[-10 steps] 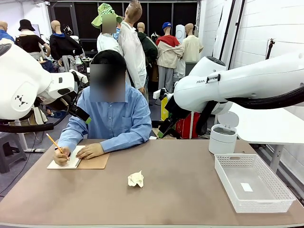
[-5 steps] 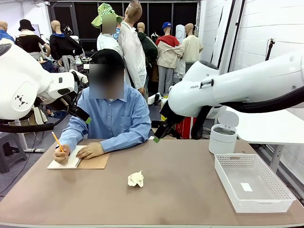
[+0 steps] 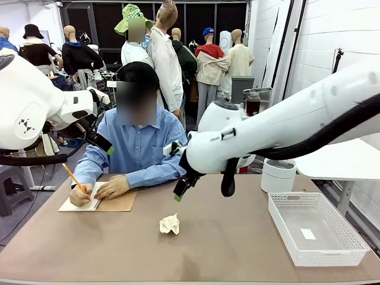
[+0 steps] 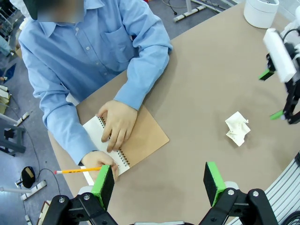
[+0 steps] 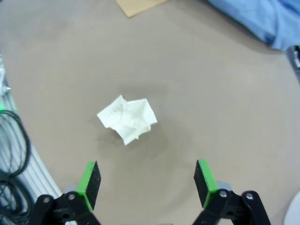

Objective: Sort the paper based on its condition.
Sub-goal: If a person hands you a paper, place it in the Organizing basket , and if it's crumpled, put it in the Trash can.

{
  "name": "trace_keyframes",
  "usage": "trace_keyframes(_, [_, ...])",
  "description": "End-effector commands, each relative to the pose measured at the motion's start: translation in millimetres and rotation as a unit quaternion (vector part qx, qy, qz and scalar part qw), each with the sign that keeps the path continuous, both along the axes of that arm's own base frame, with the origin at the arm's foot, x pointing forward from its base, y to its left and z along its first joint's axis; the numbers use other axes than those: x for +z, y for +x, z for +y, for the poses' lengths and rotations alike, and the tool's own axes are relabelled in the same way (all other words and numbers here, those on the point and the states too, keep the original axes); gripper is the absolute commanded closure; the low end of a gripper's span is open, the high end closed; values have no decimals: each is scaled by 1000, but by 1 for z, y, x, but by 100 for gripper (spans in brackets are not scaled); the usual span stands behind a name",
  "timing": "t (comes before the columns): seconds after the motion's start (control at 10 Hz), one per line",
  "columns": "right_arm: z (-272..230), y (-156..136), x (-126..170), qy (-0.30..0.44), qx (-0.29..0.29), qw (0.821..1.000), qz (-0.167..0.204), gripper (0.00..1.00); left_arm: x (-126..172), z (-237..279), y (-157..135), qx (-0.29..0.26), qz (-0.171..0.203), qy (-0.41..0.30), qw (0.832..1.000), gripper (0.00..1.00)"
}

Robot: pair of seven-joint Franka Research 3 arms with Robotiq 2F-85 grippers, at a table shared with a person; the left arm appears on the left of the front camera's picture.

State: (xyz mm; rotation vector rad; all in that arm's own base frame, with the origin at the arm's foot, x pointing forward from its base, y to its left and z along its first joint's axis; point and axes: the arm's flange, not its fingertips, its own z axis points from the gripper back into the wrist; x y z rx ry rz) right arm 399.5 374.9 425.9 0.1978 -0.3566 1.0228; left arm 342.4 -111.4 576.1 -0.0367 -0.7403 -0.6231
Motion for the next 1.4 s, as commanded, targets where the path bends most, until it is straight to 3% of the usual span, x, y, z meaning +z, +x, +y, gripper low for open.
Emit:
trace_keyframes(0.0, [21,18,-16,-4,-5,1000,-2,0,1,1,0,1,-1,-1,1000,0])
trace_keyframes(0.9, [26,17,-32,-1,11,1000,16,0,1,1,0,1,-1,-1,1000,0])
trace_keyframes(1.3, [59,12,-55,-10,-50,997,66,0,1,1,0,1,-1,-1,1000,0])
